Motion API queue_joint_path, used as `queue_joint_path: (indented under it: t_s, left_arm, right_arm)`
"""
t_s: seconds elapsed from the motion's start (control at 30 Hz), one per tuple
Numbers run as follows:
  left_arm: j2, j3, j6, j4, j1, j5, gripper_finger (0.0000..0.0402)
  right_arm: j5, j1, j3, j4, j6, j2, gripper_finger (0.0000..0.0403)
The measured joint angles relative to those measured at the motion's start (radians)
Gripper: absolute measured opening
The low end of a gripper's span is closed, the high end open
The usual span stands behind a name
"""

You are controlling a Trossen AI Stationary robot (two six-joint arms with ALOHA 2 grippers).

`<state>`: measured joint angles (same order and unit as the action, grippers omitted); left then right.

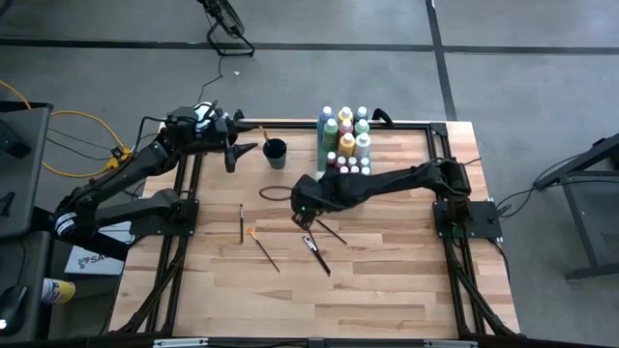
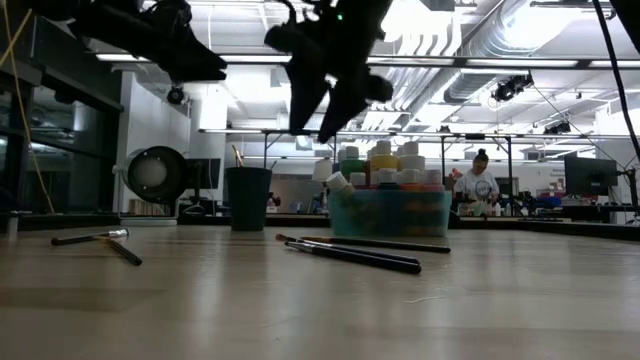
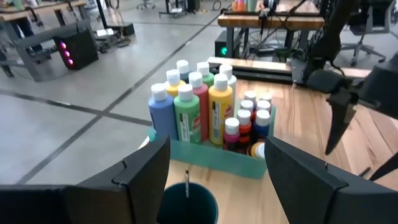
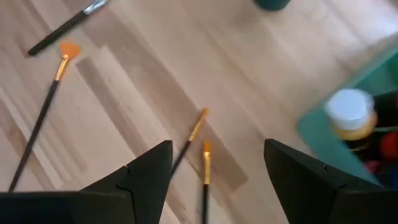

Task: Pick & Place Paint Supplies
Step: Put the black gold paint brush into the black cup

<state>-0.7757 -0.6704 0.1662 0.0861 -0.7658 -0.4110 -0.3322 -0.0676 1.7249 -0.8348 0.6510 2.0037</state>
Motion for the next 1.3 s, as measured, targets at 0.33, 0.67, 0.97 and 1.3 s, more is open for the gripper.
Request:
queue_joint_path:
  t_s: [0.33,0.67,0.97,1.3]
  left_arm:
    - [0.0,0.0,0.04,0.052,0.0,0.0,0.0255]
    - [0.0,0.0,0.066,0.053,0.0,0.0,0.0255]
    - [0.0,0.0,0.066,0.056,0.0,0.0,0.0255]
    - [-0.001,0.0,0.072,0.076,0.0,0.001,0.0255]
  right_arm:
    - [0.07,-0.009,-0.23,0.228,0.001,0.0,0.0193]
    - [0.071,-0.009,-0.388,0.548,-0.157,0.0,0.0172]
    - [0.044,-0.002,-0.411,0.566,-0.211,0.033,0.0171]
    - [0.02,-0.002,-0.408,0.607,-0.149,0.097,0.0171]
